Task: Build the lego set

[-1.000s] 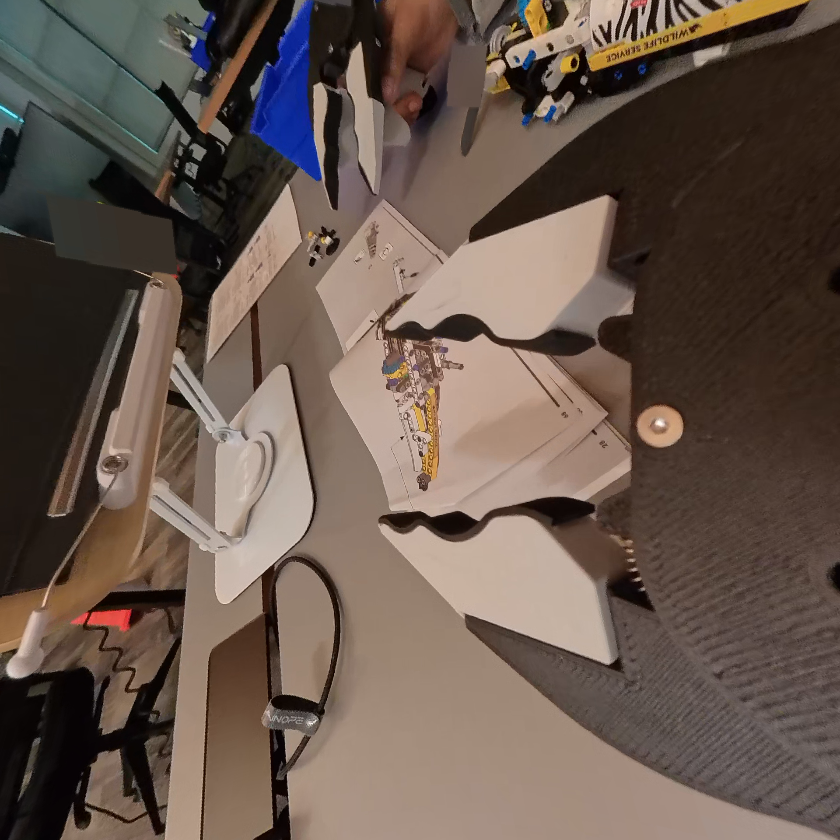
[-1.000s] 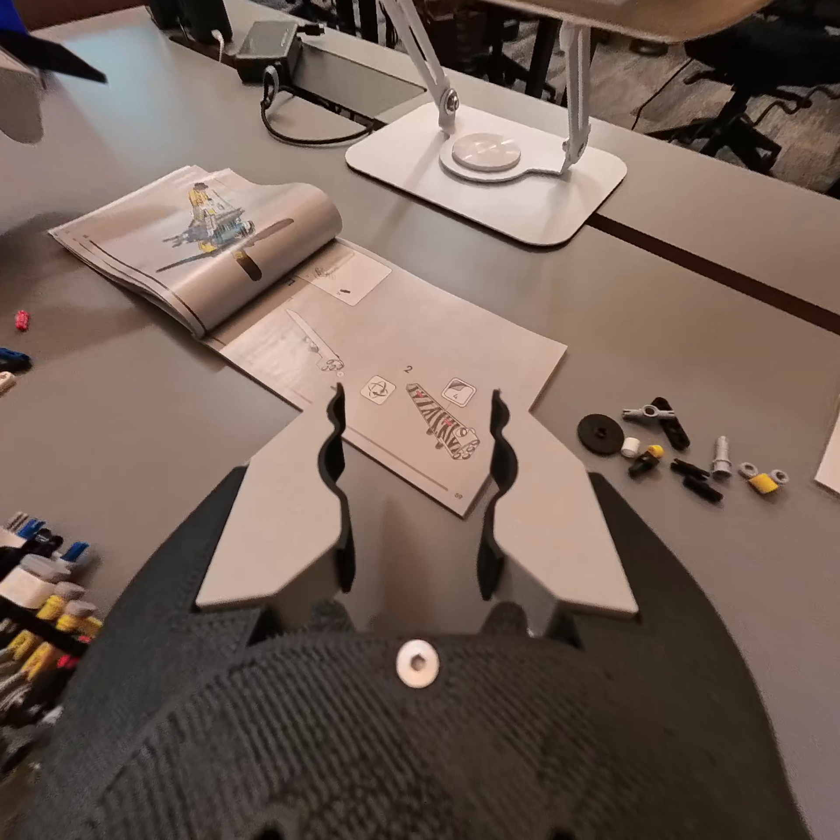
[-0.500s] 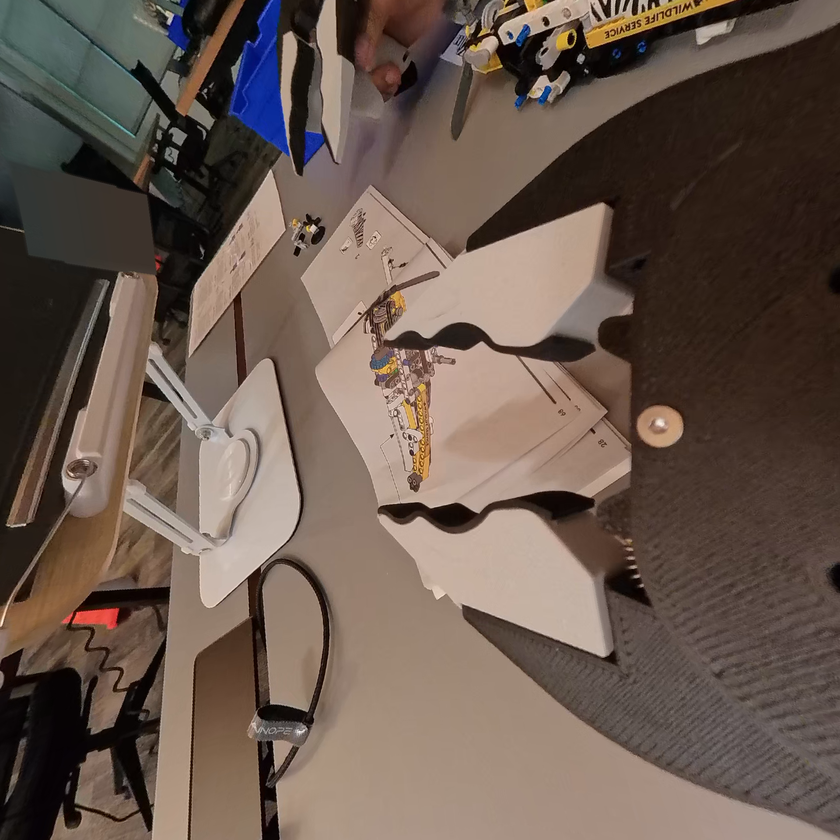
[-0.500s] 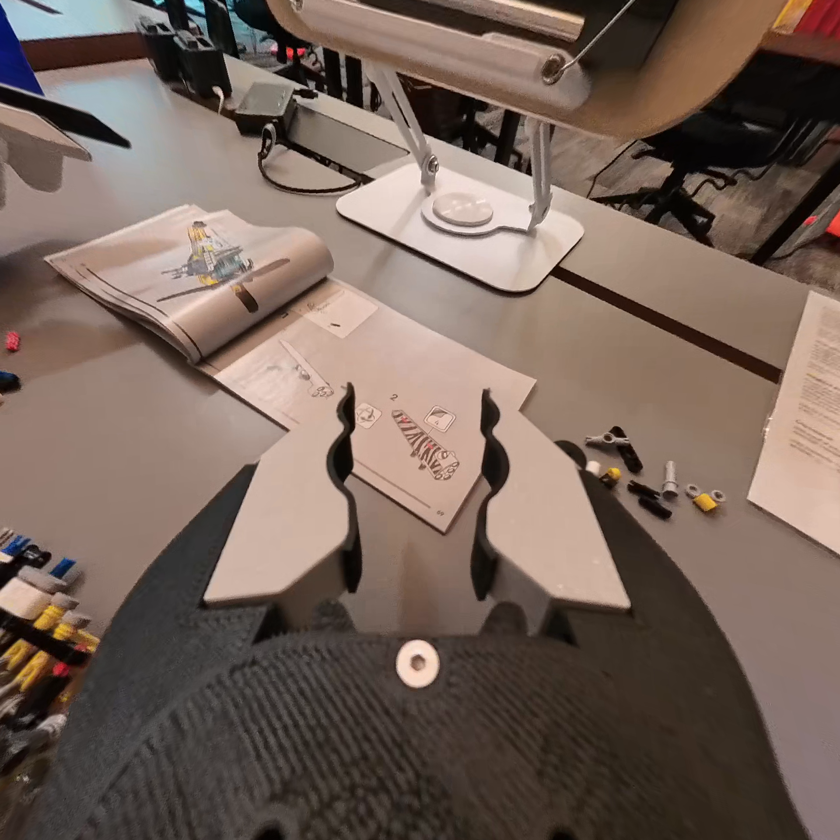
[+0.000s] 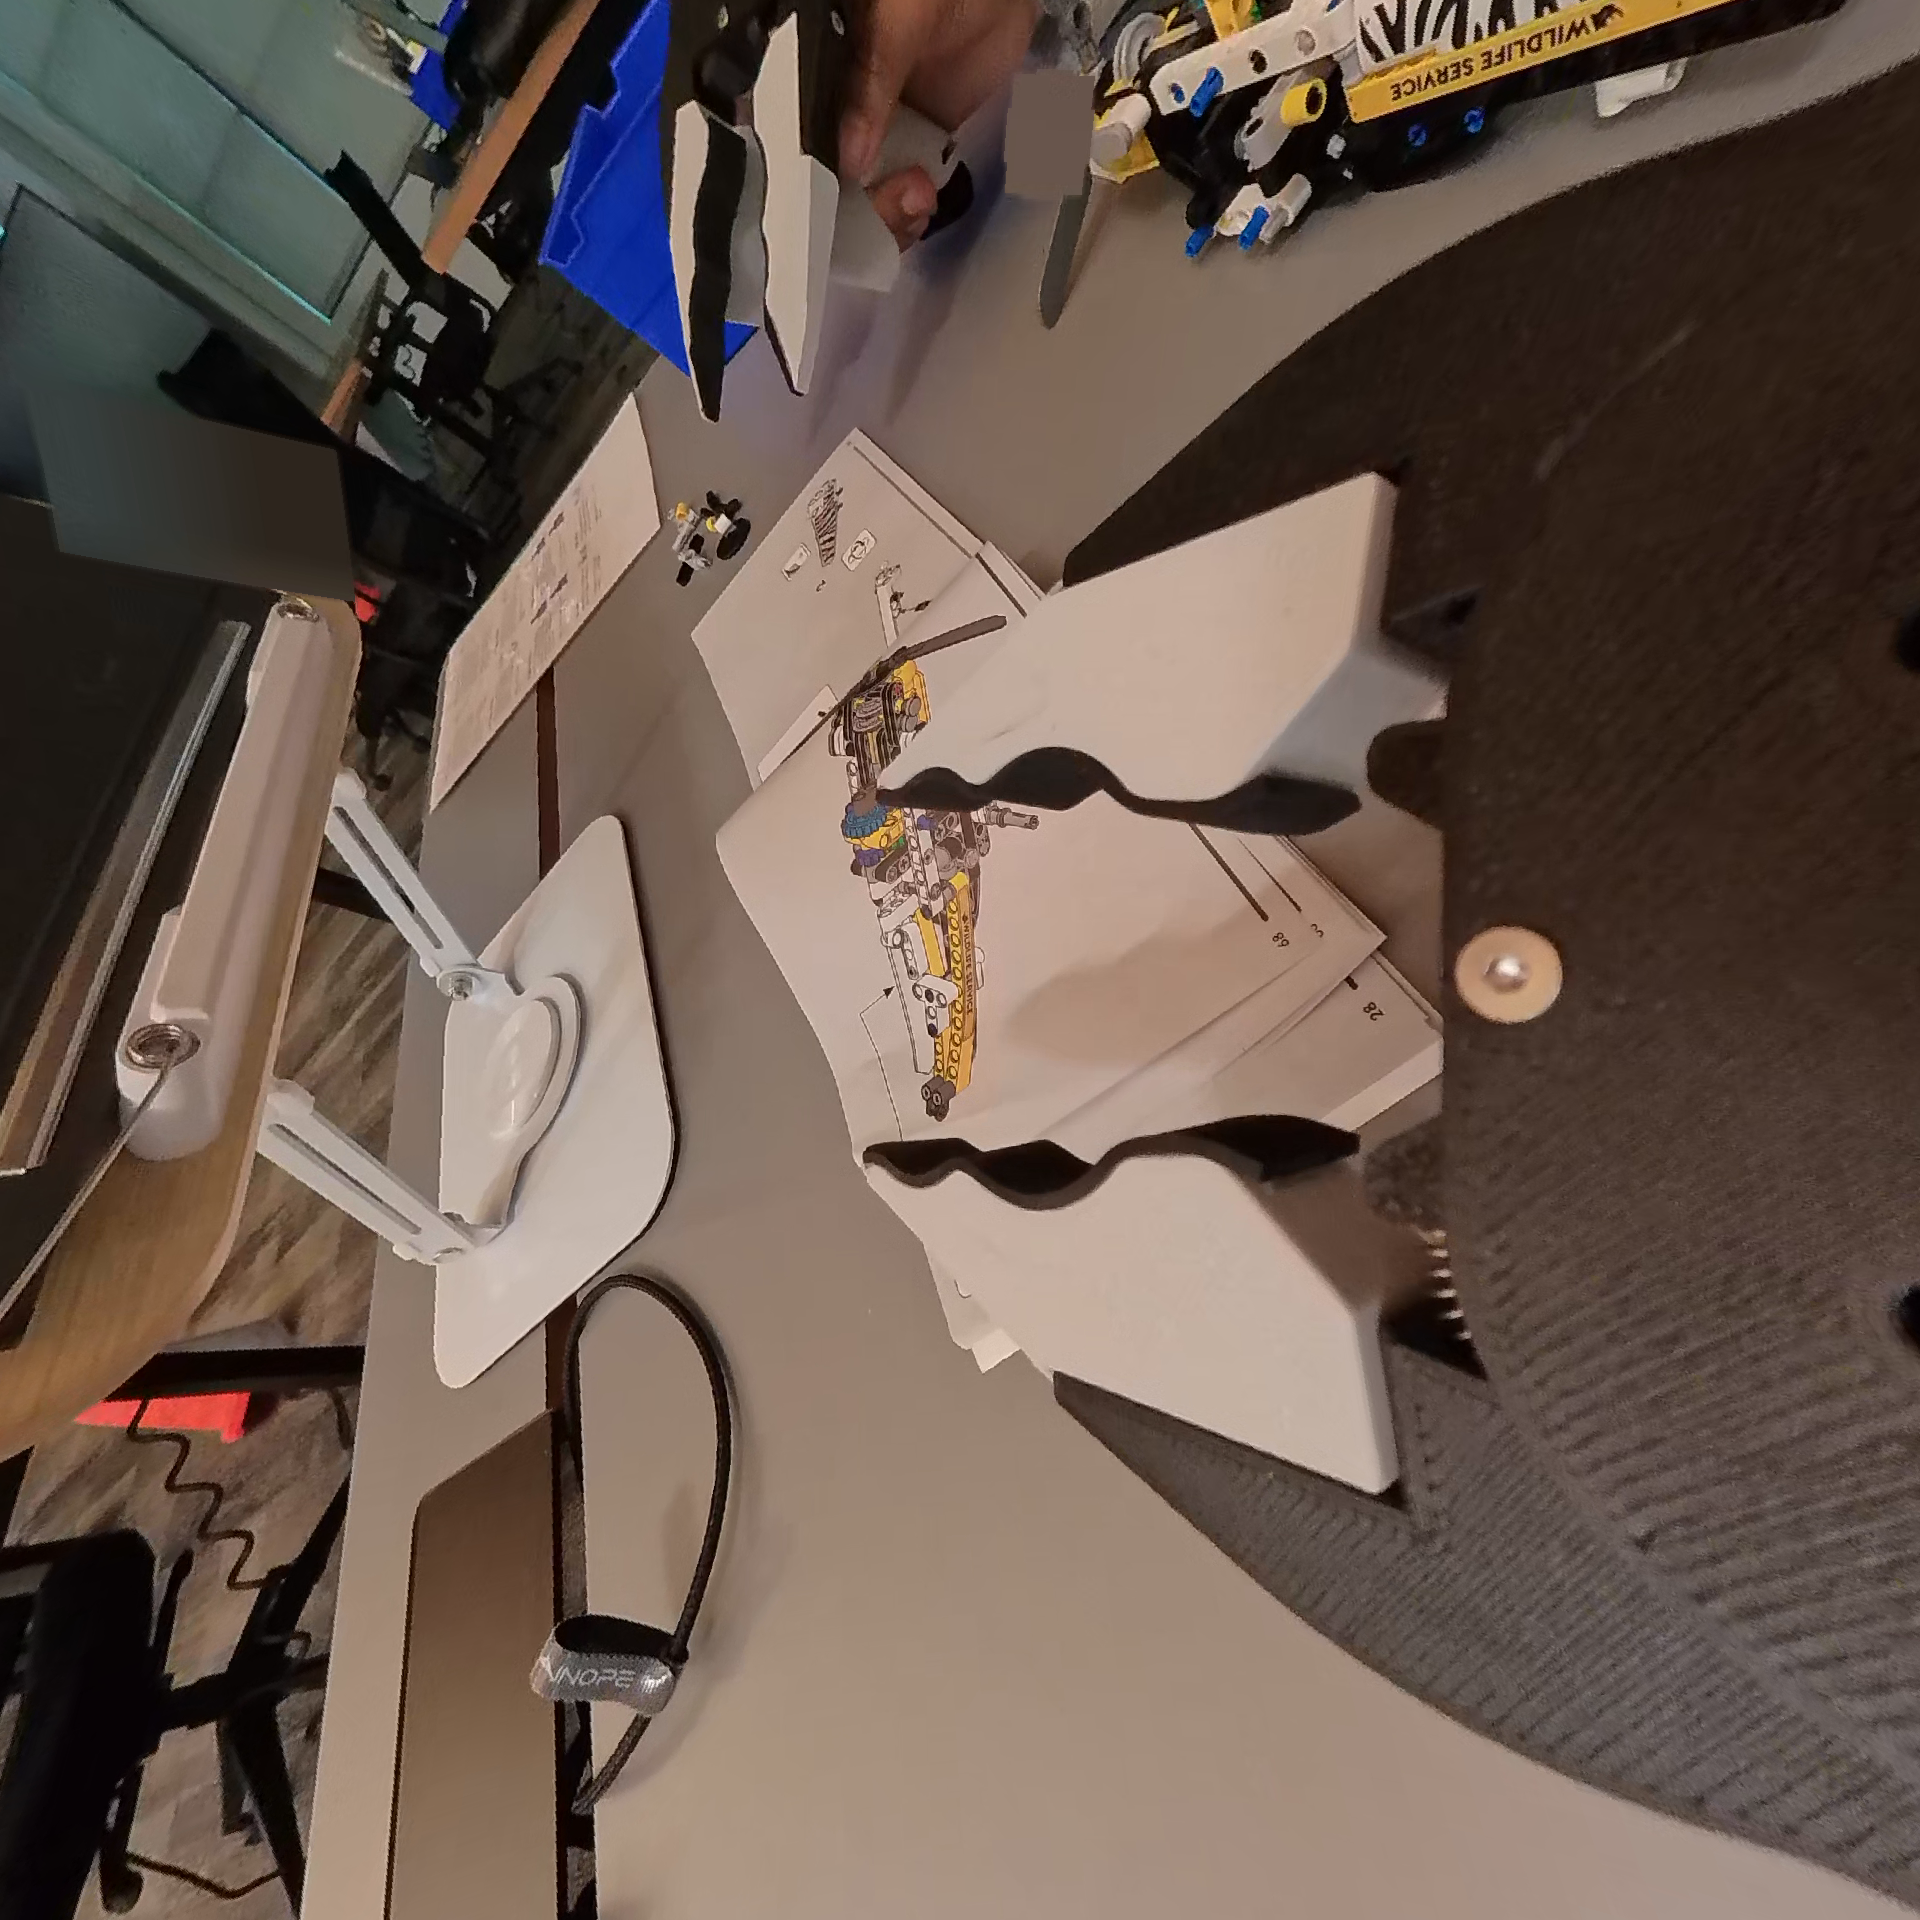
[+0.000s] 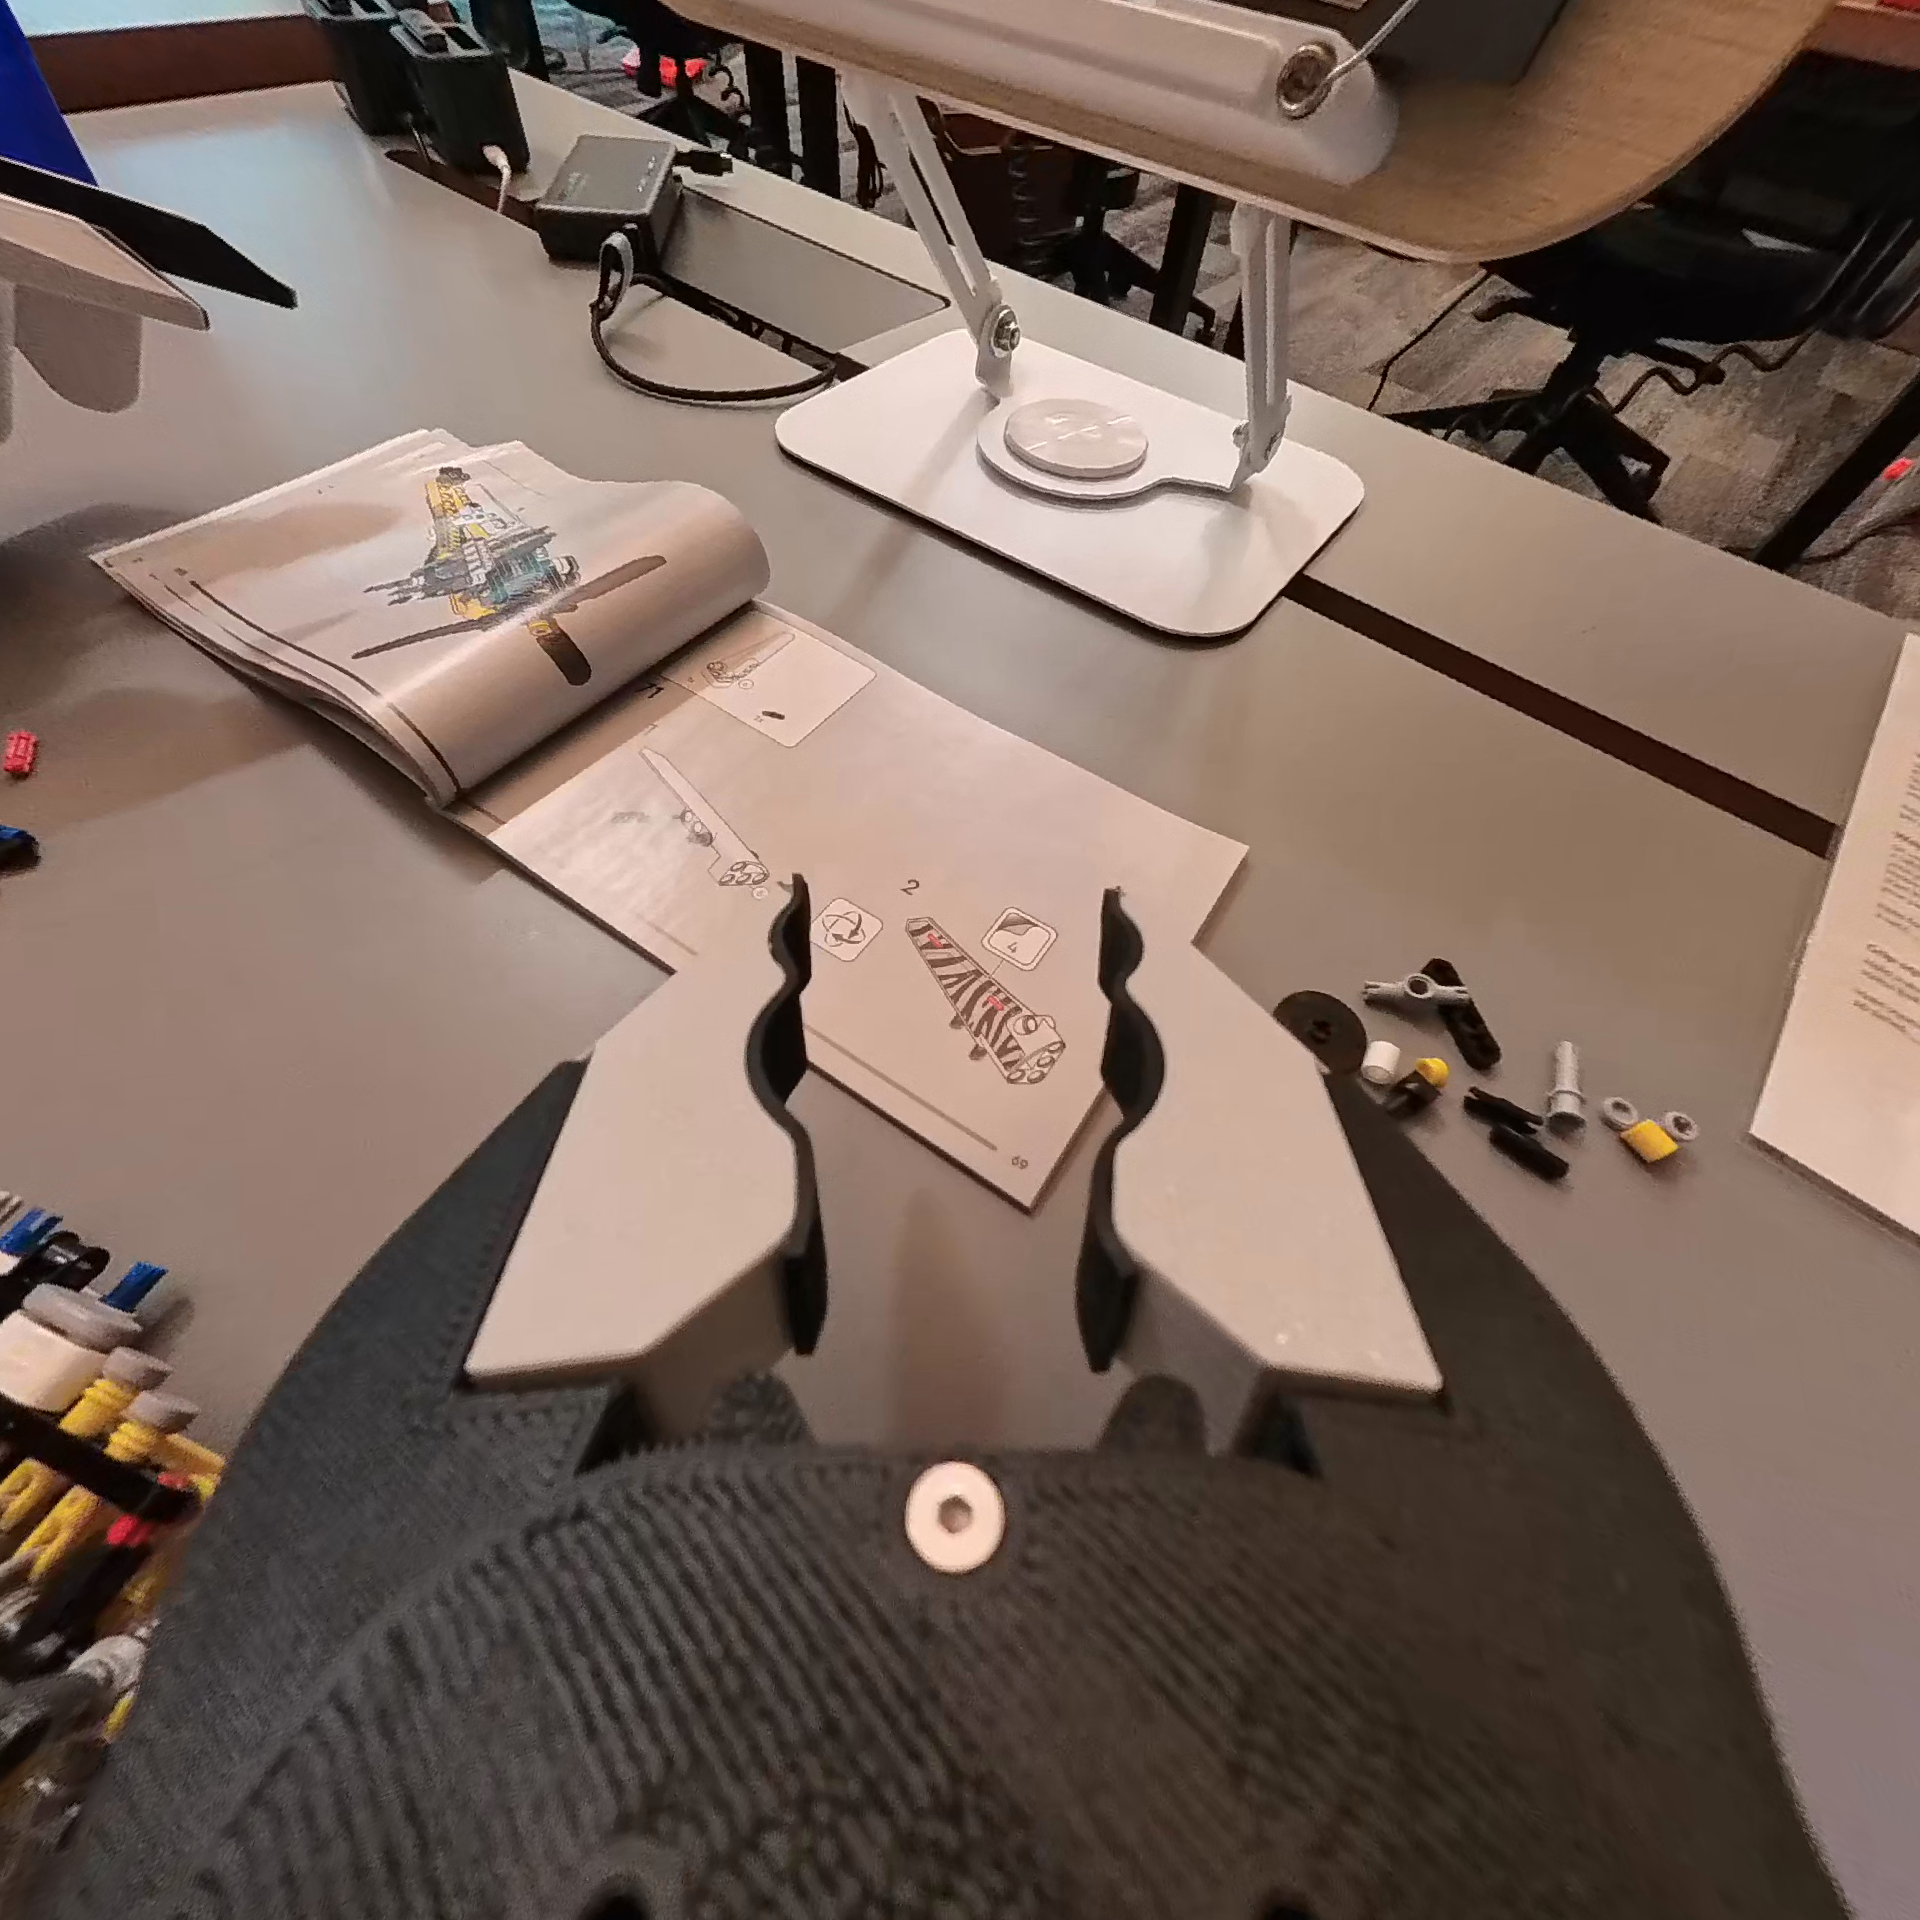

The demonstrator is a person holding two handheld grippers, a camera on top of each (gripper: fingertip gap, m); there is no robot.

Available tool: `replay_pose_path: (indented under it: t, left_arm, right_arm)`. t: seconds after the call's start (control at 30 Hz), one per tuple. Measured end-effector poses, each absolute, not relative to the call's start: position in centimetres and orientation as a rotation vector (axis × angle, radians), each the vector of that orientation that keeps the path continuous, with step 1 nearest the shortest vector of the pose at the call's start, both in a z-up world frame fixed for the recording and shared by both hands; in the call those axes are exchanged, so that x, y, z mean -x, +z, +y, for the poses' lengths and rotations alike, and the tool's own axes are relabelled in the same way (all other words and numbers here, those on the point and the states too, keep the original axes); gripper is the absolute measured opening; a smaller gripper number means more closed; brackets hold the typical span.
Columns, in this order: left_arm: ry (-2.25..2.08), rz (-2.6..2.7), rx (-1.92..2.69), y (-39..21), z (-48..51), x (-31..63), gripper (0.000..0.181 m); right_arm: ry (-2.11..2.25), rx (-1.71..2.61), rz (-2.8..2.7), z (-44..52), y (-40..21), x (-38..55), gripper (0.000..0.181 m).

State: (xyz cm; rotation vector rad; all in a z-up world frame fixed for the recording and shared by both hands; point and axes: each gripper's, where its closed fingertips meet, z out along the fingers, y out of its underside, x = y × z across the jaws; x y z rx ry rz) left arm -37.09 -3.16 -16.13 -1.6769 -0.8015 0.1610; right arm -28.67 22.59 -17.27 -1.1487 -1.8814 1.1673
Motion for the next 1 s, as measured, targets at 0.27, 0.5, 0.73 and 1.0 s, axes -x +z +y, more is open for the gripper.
replay_pose_path:
  t: [0.27,0.5,0.73,1.0]
  left_arm:
    - [0.152,-0.807,1.668,-16.1,-3.2,37.2,0.062]
    - [0.15,-0.803,1.672,-16.1,-3.1,37.1,0.061]
    - [0.142,-0.809,1.665,-16.1,-3.2,37.1,0.06]
    - [0.17,-0.808,1.647,-15.8,-3.4,37.3,0.054]
  right_arm:
    - [1.164,1.15,-1.881,22.6,-17.3,28.7,0.054]
    - [1.18,1.189,-1.878,23.1,-17.4,28.7,0.055]
    - [1.129,1.283,-1.969,23.2,-19.5,28.4,0.056]
    - [1.085,1.296,-2.076,22.3,-21.0,27.9,0.061]
